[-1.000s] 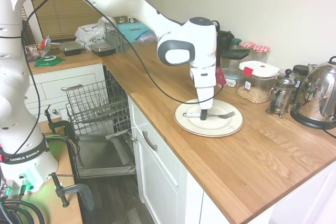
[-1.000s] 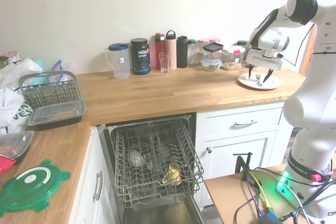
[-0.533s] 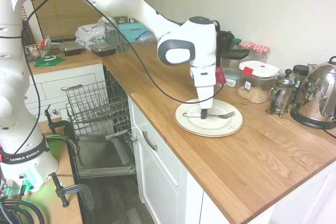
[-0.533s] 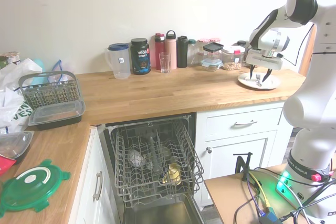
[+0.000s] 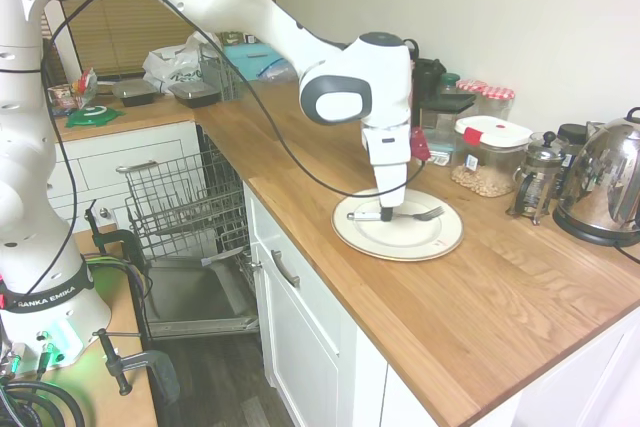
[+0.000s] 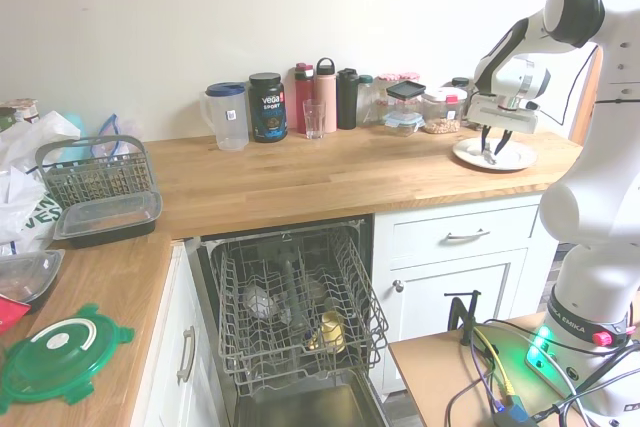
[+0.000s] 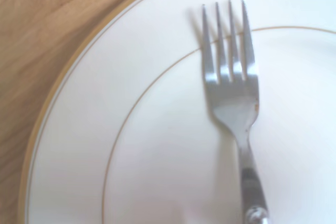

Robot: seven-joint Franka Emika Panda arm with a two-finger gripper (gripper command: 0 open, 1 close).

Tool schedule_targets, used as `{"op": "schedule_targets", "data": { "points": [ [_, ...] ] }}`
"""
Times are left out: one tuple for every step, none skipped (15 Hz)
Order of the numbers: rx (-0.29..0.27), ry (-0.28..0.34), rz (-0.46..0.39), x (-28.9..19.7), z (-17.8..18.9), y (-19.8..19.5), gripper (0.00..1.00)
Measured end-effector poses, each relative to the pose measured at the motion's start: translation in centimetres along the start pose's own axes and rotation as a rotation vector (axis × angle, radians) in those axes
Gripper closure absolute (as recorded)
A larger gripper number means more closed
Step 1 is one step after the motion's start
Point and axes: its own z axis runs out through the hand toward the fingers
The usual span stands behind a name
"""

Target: Put the fork in the dishwasher

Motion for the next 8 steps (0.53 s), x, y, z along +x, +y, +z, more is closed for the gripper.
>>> {"op": "schedule_targets", "data": {
  "points": [
    [-0.004, 0.001, -0.001, -0.05, 0.16, -0.01, 1.00],
    [-0.008, 0.001, -0.002, -0.11, 0.36, -0.01, 1.00],
    [-0.010, 0.003, -0.004, -0.18, 0.46, -0.08, 1.00],
    [-0.009, 0.003, -0.006, -0.27, 0.45, -0.15, 1.00],
    [-0.008, 0.004, -0.006, -0.32, 0.44, -0.20, 1.00],
    [-0.007, 0.004, -0.008, -0.44, 0.40, -0.32, 1.00],
    [-0.004, 0.006, -0.009, -0.48, 0.36, -0.38, 1.00],
    [0.000, 0.009, -0.009, -0.47, 0.26, -0.43, 1.00]
  ]
}}
